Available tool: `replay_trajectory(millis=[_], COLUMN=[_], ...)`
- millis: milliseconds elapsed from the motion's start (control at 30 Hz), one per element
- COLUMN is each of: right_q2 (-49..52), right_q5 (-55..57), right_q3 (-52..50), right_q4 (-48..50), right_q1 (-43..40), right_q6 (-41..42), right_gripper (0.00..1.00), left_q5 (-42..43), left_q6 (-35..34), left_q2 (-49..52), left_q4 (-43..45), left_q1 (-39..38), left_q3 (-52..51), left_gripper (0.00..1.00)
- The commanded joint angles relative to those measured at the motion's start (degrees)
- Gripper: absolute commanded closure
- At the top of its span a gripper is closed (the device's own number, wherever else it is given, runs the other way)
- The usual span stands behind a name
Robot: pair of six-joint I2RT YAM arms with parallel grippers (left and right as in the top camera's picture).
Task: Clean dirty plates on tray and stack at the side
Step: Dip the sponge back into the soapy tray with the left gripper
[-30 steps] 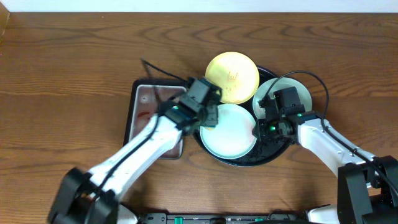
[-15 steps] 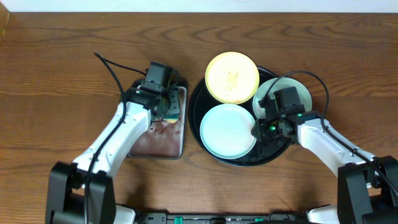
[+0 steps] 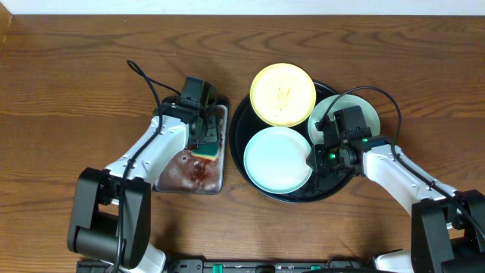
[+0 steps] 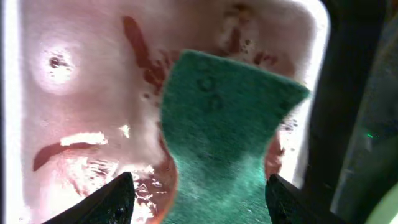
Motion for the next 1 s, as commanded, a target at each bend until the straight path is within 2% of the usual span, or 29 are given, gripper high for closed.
replay_trajectory(millis=[0, 367, 433, 467, 533, 700, 767, 800, 833, 867, 933, 967], right_q2=[0.3, 0.3, 0.3, 0.3, 0.3, 0.3, 0.3, 0.3, 0.3, 0.3, 0.3, 0.3], right_q5=[-0.9, -0.9, -0.9, -0.9, -0.9, -0.9, -0.9, -0.9, -0.9, -0.9, -0.9, -0.9], right_q3=[0.5, 0.5, 0.5, 0.5, 0.5, 0.5, 0.5, 0.5, 0.5, 0.5, 0.5, 0.5], right_q4=[0.0, 0.0, 0.0, 0.0, 0.0, 0.0, 0.0, 0.0, 0.0, 0.0, 0.0, 0.0], right_q1=[0.3, 0.3, 0.3, 0.3, 0.3, 0.3, 0.3, 0.3, 0.3, 0.3, 0.3, 0.3], right_q6=[0.7, 0.9, 0.9, 0.9, 0.9, 0.9, 0.9, 0.9, 0.9, 0.9, 0.9, 0.9], right_gripper=[0.73, 0.76, 0.77, 0.78, 0.78, 0.79, 0.79, 0.79, 0.8, 0.8, 0.8, 0.8], left_q5=[-2.9, 0.8, 0.8, 0.8, 0.7, 0.7, 0.7, 0.8, 0.7, 0.8, 1.2, 2.1], left_q6=[0.8, 0.8, 0.8, 0.8, 1.0, 2.5, 2.5, 2.5, 2.5, 2.5, 2.4, 2.4], left_q2=[1.4, 6.7, 7.6, 7.8, 7.8, 5.2, 3.7, 3.0, 2.5, 2.3, 2.4, 2.5], left_q4=[1.5, 6.3, 6.6, 6.7, 6.9, 6.8, 6.6, 6.3, 5.6, 4.6, 2.5, 1.2], left_q1=[0.2, 0.1, 0.1, 0.1, 0.1, 0.7, 1.2, 1.4, 1.5, 1.5, 1.5, 1.5], left_q3=[-0.8, -0.8, -0.8, -0.8, -0.8, 0.7, 1.1, 1.1, 1.1, 1.1, 1.0, 1.0], left_gripper=[0.29, 0.32, 0.45, 0.58, 0.92, 0.93, 0.92, 0.76, 0.51, 0.37, 0.27, 0.27])
